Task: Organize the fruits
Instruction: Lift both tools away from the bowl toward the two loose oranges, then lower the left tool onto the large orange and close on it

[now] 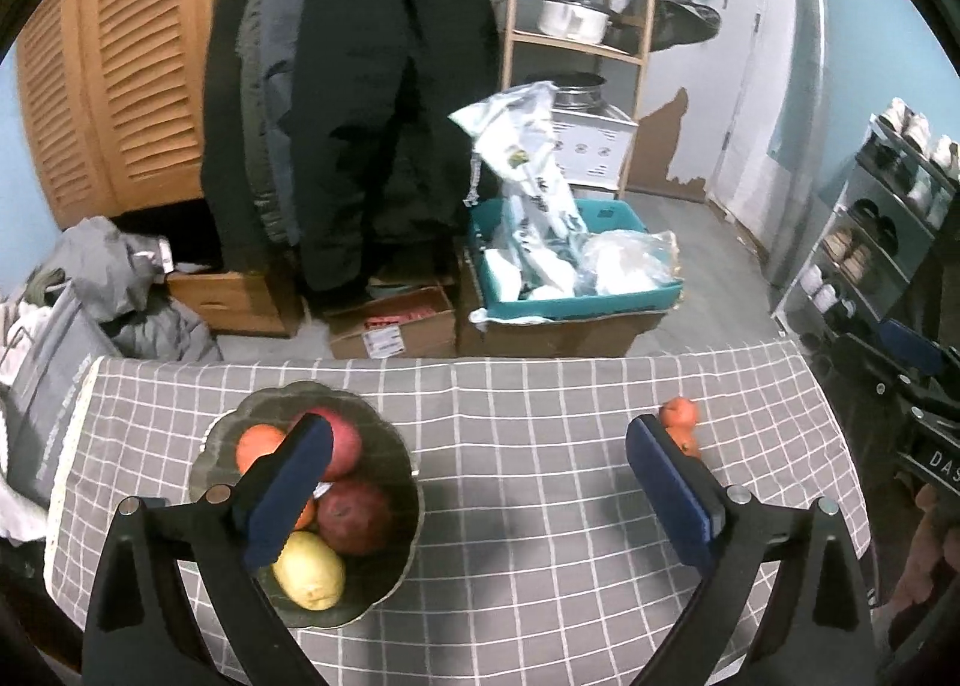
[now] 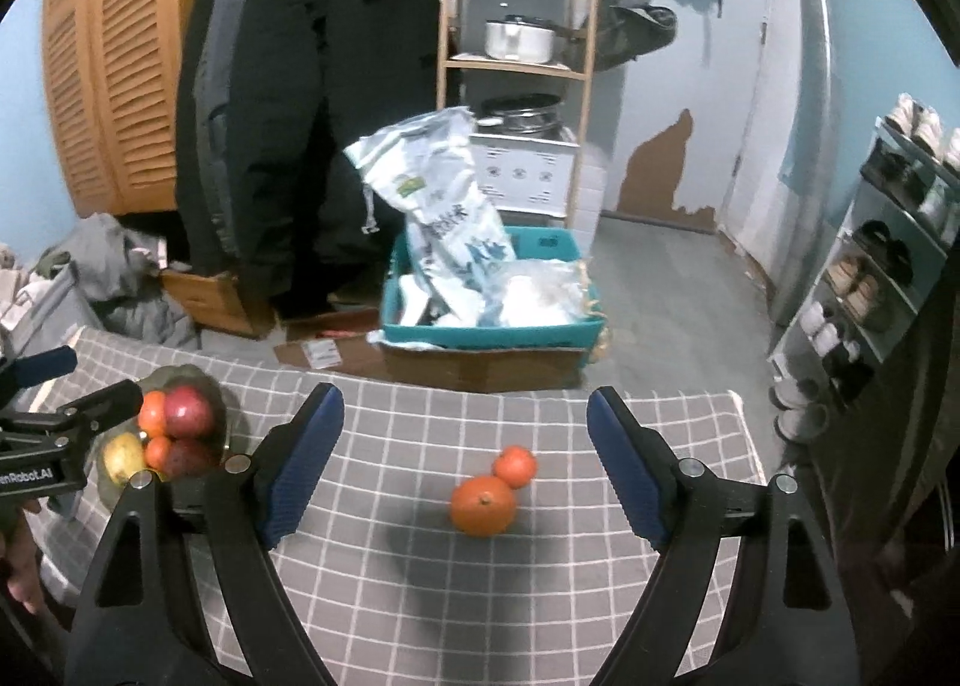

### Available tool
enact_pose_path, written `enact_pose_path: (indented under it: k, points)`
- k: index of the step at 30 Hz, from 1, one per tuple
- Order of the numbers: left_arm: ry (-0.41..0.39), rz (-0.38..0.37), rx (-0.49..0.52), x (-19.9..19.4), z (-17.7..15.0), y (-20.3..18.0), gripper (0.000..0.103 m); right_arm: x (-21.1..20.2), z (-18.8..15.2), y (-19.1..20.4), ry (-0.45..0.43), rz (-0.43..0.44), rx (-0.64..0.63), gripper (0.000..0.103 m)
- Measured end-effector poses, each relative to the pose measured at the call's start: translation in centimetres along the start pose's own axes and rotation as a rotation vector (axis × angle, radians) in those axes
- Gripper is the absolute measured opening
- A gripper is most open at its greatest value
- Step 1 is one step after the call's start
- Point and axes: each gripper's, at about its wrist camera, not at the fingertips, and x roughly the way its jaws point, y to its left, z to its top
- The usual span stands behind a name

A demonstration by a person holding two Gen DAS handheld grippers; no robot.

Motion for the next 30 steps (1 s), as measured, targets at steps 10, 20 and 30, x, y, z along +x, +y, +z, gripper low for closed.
enact_pose_path:
  k: [10, 20, 30]
  points:
    - [0.030, -0.052, 0.049, 1.6, 0.1, -4.0, 0.099, -0.2, -1.0, -3.8, 0.008, -0.039, 0.069, 0.083]
    - [0.089, -0.085, 0.072, 4.6, 0.0, -7.6, 0.099, 2.3, -2.4, -6.1, 0.090, -0.081, 0.079, 0.084]
    - [0.198, -0.084, 0.149, 10.1, -2.0, -11.1, 0.099, 7.4, -6.0, -9.3, 0.243, -0.114, 0.112, 0.084]
